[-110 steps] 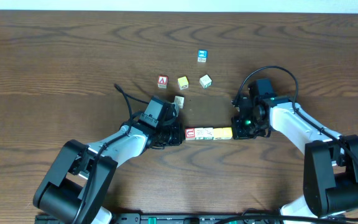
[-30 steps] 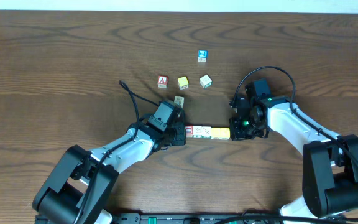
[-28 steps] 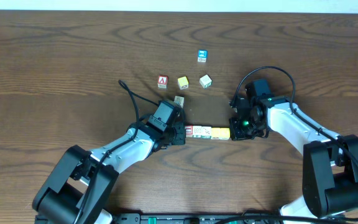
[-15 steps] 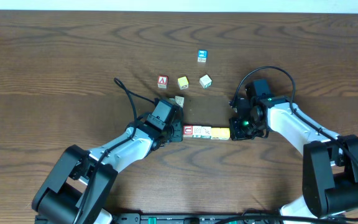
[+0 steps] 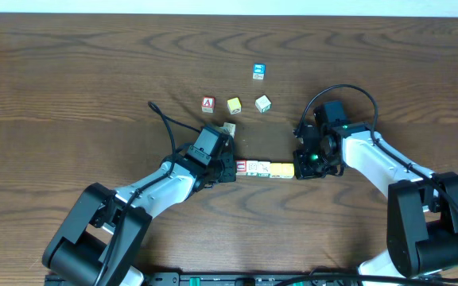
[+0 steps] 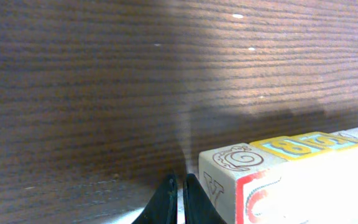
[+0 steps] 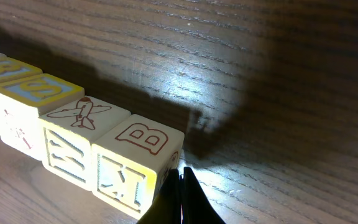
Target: Lift 5 blocks
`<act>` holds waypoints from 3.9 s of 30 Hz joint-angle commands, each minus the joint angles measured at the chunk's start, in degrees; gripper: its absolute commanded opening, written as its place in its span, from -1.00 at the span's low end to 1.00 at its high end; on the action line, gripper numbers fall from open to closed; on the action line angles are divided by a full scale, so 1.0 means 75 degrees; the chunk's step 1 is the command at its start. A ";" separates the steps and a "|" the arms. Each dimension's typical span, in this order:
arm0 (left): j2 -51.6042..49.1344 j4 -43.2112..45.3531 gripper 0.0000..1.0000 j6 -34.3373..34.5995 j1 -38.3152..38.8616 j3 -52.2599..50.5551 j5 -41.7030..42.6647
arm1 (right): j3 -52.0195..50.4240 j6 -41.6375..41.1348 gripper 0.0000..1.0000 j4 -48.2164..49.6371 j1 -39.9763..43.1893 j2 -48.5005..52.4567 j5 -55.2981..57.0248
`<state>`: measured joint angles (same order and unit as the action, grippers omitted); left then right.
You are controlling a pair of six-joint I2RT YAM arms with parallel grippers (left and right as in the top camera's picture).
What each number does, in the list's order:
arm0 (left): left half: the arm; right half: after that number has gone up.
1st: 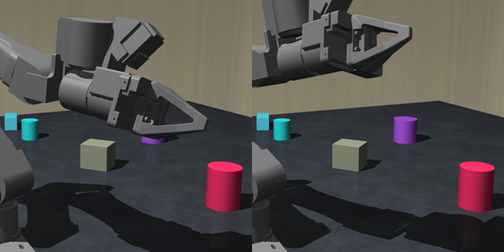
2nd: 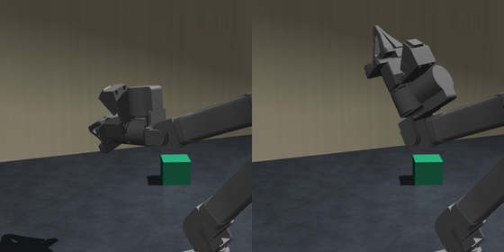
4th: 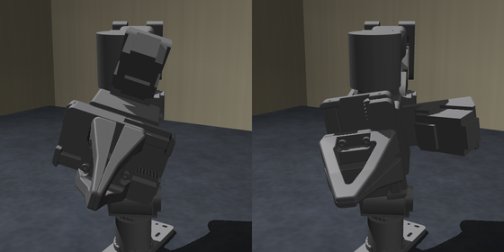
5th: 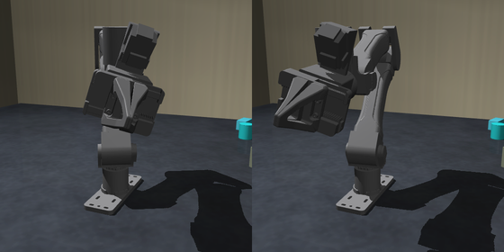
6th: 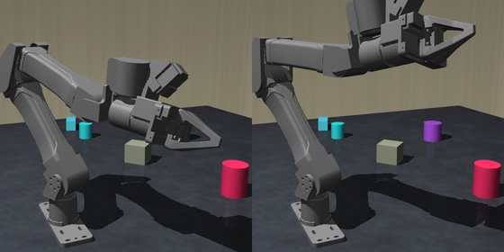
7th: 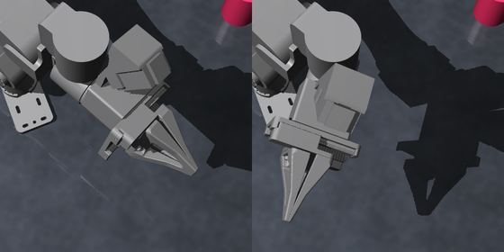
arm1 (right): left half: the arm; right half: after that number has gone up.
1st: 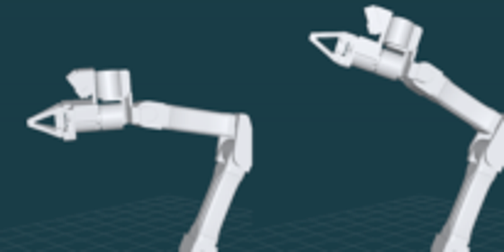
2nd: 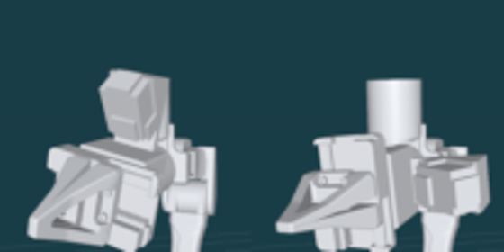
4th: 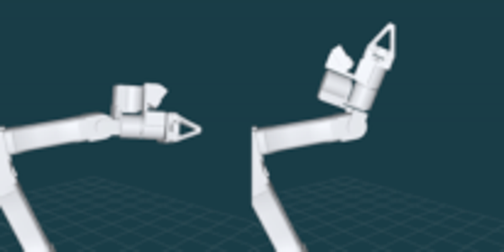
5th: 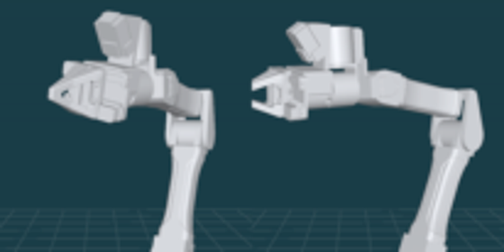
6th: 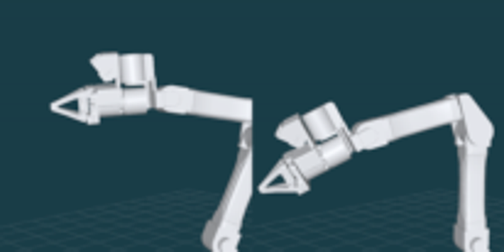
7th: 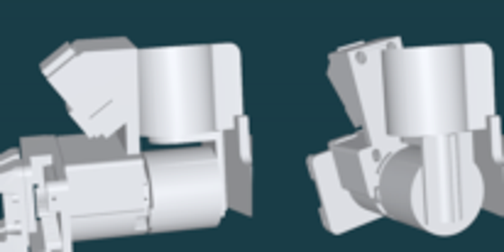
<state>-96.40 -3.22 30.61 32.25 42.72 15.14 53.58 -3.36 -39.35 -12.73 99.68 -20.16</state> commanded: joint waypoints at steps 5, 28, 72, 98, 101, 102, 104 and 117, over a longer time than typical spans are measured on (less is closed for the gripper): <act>-0.0119 0.0105 -0.85 -0.0047 -0.0029 -0.0076 0.0187 | 0.0026 0.0111 -0.98 0.0015 -0.0076 -0.0160 -0.0146; -0.0119 0.0096 -0.86 -0.0219 -0.0058 0.0052 0.0848 | 0.0026 -0.0664 -0.97 0.0000 -0.0076 -0.0160 -0.0195; 0.0152 0.0119 -0.86 -0.0504 -0.0055 0.0052 0.1326 | 0.0041 -0.1075 -0.97 0.0533 -0.1157 -0.0662 -0.0152; 0.0265 0.0096 -0.85 -0.0629 -0.0055 0.0052 0.1323 | 0.0041 -0.0886 -0.97 0.0481 -0.1166 -0.0662 -0.0152; 0.0323 0.0093 -0.86 -0.0656 -0.0055 0.0052 0.1326 | 0.0041 -0.0831 -0.98 0.0484 -0.1166 -0.0662 -0.0152; 0.0356 0.0093 -0.86 -0.0656 -0.0055 0.0052 0.1323 | 0.0041 -0.0825 -0.98 0.0481 -0.1166 -0.0662 -0.0149; 0.0428 0.0093 -0.85 -0.0664 -0.0055 0.0052 0.1326 | 0.0041 -0.0828 -0.97 0.0481 -0.1169 -0.0662 -0.0152; 0.0603 -0.0055 -0.86 -0.0676 -0.0055 0.0052 0.1326 | 0.0041 -0.0828 -0.98 0.0478 -0.1166 -0.0664 -0.0181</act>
<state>-93.49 -4.67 26.83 30.46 42.68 18.57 53.54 -10.24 -36.58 -18.94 95.50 -11.97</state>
